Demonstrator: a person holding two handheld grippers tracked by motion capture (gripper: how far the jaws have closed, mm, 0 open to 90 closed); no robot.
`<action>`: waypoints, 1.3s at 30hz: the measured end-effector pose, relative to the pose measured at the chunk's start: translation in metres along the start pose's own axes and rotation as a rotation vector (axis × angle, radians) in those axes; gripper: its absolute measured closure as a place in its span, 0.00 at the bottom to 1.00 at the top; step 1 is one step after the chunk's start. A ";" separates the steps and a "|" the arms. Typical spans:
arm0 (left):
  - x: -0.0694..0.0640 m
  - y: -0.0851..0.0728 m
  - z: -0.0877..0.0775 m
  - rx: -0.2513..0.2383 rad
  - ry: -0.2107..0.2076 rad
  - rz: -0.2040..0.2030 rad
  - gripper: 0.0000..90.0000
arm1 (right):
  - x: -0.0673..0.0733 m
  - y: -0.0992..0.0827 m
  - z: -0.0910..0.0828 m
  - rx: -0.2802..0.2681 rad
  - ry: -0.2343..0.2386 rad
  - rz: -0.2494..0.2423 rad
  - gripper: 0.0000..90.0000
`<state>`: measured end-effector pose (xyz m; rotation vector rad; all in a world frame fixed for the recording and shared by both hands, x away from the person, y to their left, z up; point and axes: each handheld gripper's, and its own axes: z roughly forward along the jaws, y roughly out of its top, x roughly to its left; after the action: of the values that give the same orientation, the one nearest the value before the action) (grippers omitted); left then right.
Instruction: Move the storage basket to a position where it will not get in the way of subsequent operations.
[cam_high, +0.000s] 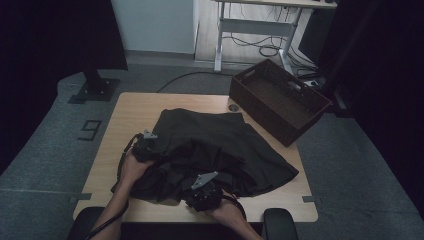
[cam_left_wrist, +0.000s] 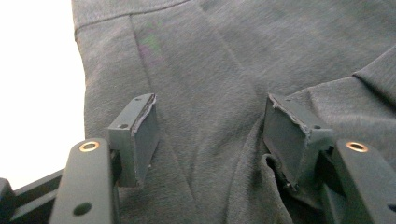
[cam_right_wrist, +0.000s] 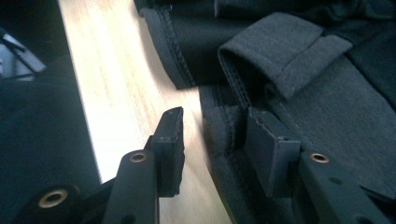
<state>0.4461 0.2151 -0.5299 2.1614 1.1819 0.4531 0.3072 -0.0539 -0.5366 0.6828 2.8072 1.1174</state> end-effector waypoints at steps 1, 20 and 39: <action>0.001 0.000 0.001 0.002 0.000 -0.006 0.40 | 0.002 0.001 0.001 -0.001 -0.017 -0.004 0.75; 0.005 -0.004 0.009 -0.032 0.053 -0.048 0.49 | 0.003 -0.041 -0.040 0.037 -0.063 0.054 1.00; 0.002 0.039 -0.050 -0.111 -0.094 -0.028 0.39 | -0.046 -0.009 -0.096 -0.138 -0.110 0.166 0.61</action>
<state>0.4436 0.2194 -0.4671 2.0457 1.1082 0.3913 0.3266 -0.1408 -0.4769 0.9467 2.5931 1.2433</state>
